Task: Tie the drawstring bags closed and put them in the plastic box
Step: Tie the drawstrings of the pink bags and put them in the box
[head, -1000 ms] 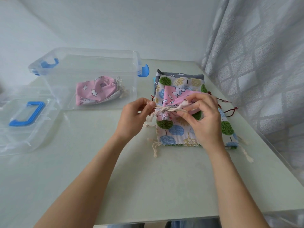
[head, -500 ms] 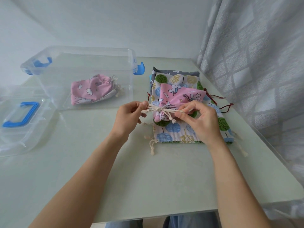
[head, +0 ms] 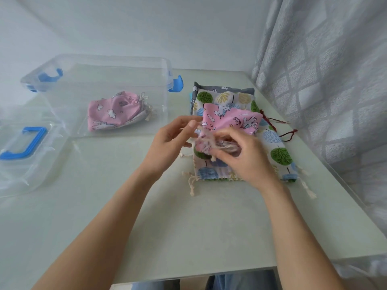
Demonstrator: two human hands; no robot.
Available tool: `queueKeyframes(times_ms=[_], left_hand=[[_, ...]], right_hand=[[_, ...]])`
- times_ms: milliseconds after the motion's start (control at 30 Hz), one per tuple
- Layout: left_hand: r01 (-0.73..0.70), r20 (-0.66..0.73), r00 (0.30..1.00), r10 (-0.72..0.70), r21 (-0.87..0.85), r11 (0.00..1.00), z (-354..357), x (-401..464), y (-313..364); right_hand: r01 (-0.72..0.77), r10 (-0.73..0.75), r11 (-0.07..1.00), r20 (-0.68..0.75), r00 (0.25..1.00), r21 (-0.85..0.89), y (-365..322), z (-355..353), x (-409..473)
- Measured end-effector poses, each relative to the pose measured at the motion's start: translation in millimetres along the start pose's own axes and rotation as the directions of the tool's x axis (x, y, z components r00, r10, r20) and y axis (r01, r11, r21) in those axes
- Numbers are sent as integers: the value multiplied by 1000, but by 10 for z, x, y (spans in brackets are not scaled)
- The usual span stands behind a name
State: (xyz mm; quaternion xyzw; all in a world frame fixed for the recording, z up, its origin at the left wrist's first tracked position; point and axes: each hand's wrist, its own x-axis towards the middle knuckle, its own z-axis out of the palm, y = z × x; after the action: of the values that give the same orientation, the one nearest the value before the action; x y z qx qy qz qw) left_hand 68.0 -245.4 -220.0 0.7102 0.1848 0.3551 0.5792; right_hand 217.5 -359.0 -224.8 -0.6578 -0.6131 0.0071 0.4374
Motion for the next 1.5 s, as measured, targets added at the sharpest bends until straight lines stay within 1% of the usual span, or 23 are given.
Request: queueKeyframes(times_ms=[33, 100, 167, 233, 300, 333, 400, 467, 533, 567, 633, 700, 800, 867, 933, 1033, 1133, 1233, 1300, 1333, 1400, 1467, 1500], left_hand=[[-3, -23, 1000, 4, 20, 1000, -13, 3, -15], [25, -97, 995, -20, 50, 998, -53, 25, -70], [52, -141, 989, -41, 81, 995, -91, 160, -82], [26, -105, 994, -10, 147, 989, -62, 414, -42], [-63, 12, 998, 62, 287, 956, 62, 724, 20], [-117, 88, 992, 90, 374, 920, 157, 902, 40], [-202, 225, 970, 87, 558, 805, 329, 1226, -31], [-223, 304, 952, -10, 718, 659, 499, 1495, -173], [-217, 318, 942, -109, 823, 525, 645, 1642, -308], [-221, 307, 943, -126, 865, 451, 694, 1685, -370], [-235, 280, 955, -100, 916, 326, 776, 1730, -442], [-253, 288, 954, -86, 923, 290, 798, 1733, -458], [-282, 324, 942, -90, 907, 313, 779, 1679, -420], [-258, 298, 953, -52, 889, 379, 732, 1600, -348], [-190, 214, 977, 3, 859, 476, 653, 1490, -227], [-98, 37, 993, 116, 811, 577, 441, 1275, 31], [-92, -79, 972, 220, 734, 672, 90, 1059, 340], [-74, -180, 952, 246, 648, 758, -370, 898, 622], [-70, -252, 934, 253, 567, 821, -713, 837, 789], [-61, -284, 926, 249, 538, 841, -872, 828, 853], [-48, -345, 901, 265, 526, 849, -1212, 830, 976], [-29, -387, 876, 287, 552, 833, -1526, 864, 1053], [-9, -396, 869, 297, 587, 809, -1683, 891, 1075]], right_hand=[[-1, 3, 999, -48, 999, 36, -15, -51, 12], [-41, 49, 996, -101, 994, 78, -24, -207, 5], [-86, 93, 994, -97, 991, 66, 46, -421, -25], [-127, 127, 992, -46, 991, 5, 153, -603, -59], [-153, 149, 979, -36, 988, -136, 283, -692, -94], [-165, 158, 964, -50, 986, -209, 347, -714, -97], [-201, 201, 933, -32, 979, -297, 407, -705, -99], [-246, 260, 915, 2, 966, -319, 441, -700, -103], [-298, 311, 904, -5, 950, -306, 468, -707, -107], [-324, 333, 897, -23, 943, -299, 483, -707, -107], [-375, 369, 880, -78, 926, -291, 507, -727, -119], [-405, 389, 876, -114, 914, -260, 518, -745, -120], [-412, 392, 899, -144, 908, -149, 517, -776, -108], [-394, 379, 915, -145, 914, -90, 498, -791, -97], [-383, 375, 923, -134, 917, -41, 462, -822, -71], [-327, 328, 945, -111, 938, 29, 354, -878, 9], [-224, 230, 972, -93, 969, 69, 211, -873, 203], [-119, 127, 989, -93, 987, 92, 31, -791, 548], [-47, 60, 988, -92, 994, 145, -119, -708, 863], [-17, 36, 983, -103, 994, 182, -202, -676, 1012], [48, -15, 971, -139, 990, 236, -377, -568, 1334], [89, -51, 963, -150, 987, 255, -518, -421, 1640], [105, -69, 961, -144, 987, 256, -578, -314, 1796]])
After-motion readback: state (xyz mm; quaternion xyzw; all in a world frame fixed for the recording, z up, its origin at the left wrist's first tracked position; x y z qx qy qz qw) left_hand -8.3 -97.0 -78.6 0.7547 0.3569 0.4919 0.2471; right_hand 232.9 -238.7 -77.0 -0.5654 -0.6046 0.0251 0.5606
